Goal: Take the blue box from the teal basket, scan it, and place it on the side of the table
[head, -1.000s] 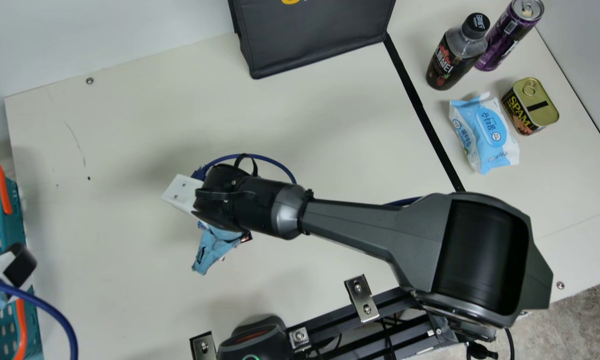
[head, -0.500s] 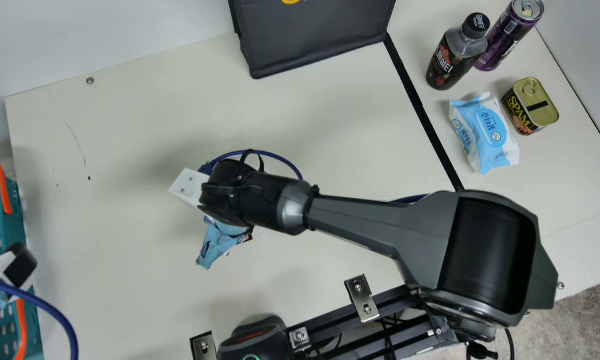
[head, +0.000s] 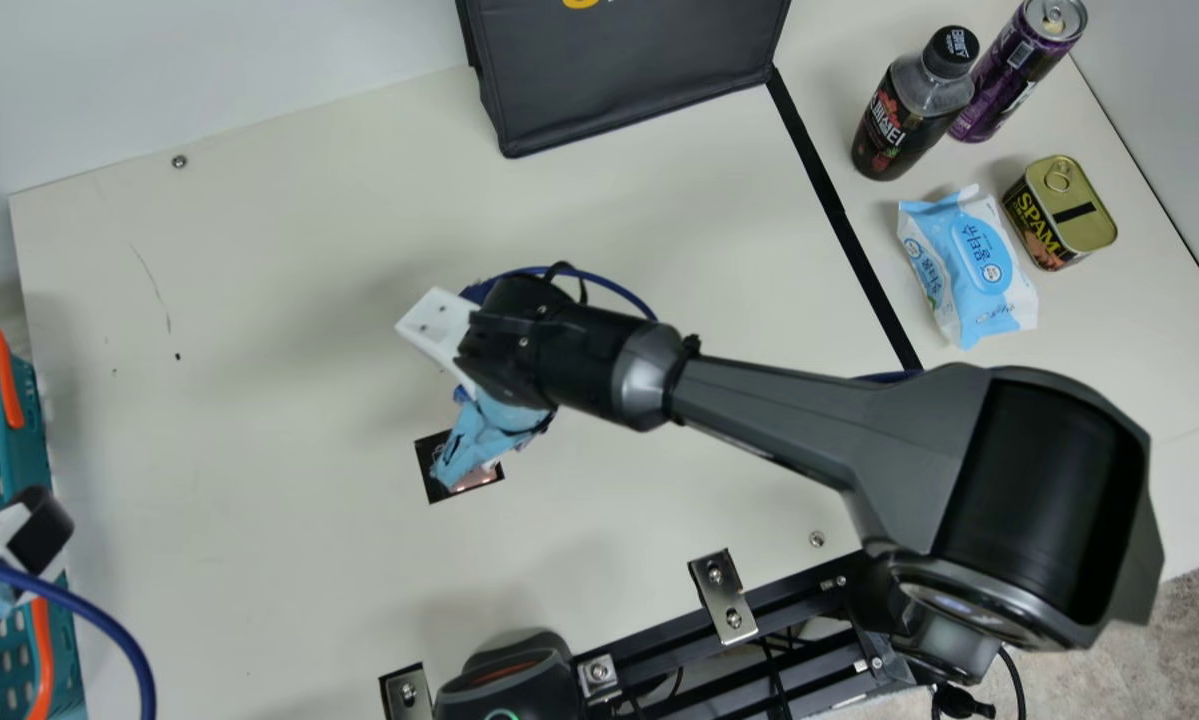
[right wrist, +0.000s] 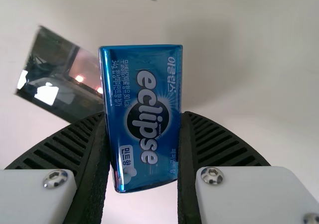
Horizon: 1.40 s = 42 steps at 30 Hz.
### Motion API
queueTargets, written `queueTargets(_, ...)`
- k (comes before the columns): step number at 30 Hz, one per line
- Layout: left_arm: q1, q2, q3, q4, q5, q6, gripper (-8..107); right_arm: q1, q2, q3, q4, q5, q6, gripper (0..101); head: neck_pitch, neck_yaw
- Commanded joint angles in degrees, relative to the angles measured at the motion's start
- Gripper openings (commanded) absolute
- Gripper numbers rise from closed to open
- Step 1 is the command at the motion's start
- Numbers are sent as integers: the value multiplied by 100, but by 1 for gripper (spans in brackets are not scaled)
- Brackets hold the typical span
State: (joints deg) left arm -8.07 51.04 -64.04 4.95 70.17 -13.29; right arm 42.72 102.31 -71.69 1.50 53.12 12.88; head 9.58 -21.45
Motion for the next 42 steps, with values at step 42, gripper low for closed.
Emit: queueTargets(42,0,0,0,0,0,0,90,-4520,-2991,2345,537,470,-1154,0,-166,-13)
